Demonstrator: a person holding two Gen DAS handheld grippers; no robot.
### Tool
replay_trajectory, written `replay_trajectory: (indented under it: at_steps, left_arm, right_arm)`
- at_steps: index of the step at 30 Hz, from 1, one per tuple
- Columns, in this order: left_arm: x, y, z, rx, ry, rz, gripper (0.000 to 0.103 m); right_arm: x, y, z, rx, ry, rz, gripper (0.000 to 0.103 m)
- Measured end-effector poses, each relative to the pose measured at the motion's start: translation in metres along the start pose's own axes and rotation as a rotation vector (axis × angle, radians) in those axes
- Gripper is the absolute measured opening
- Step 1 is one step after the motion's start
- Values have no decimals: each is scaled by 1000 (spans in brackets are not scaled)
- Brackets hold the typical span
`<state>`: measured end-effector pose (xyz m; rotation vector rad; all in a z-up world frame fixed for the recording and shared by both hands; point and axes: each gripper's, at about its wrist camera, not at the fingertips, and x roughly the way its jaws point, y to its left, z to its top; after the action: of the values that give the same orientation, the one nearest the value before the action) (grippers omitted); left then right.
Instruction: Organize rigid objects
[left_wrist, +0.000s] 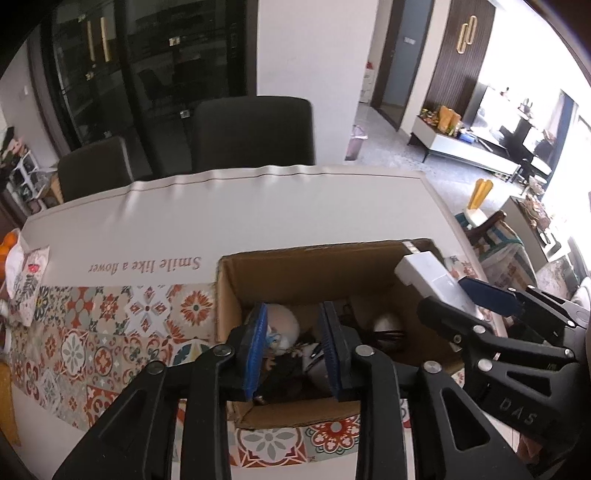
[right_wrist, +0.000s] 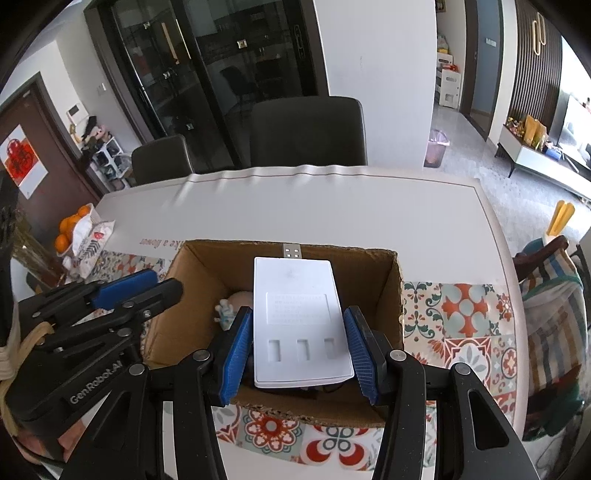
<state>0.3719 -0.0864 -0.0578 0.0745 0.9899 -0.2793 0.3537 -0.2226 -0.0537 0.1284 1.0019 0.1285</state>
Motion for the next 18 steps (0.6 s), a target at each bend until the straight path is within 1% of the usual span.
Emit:
replay_trajectory:
  at_steps: [1,2,3,6,7,8,10,11,12,15,18]
  left_arm:
    - [-1,2,-1,-4,3,12,48]
    - [-2,5,-2,-5,3,23,54]
    - [-3,6,-3,-8,-2,37,62]
    - [-12,12,-8,-15,-24,76,64]
    - [-14,13,-9,-19,-25,77,67]
    - [-16,15,-10,-23,-28,76,68]
    - [-23,16,-14,-30,-40,76,72]
    - [-28,16,-17,-32,-46,79,73]
    - [-32,16,-19,-32,-53,81,77]
    - [-48,13,-29,-18,-83,82,84]
    - [-65,8,-38,-4,-109,90,87]
  right_arm:
    - [3,0,1,-1,4,1,51]
    - [5,1,1,-4,9,-1,51]
    - [6,2,1,-4,12,-4,51]
    - [7,4,-1,-2,19,-19,52]
    - [7,4,-1,-2,19,-24,54]
    - [5,4,-4,1,23,-31,57]
    - [-2,5,-9,5,21,-34,59]
    - [-6,5,-12,6,16,-34,61]
    - [-10,6,-15,9,11,-36,65]
    - [-30,6,-26,22,-16,-40,69]
    - [-51,5,-38,36,-45,-46,72]
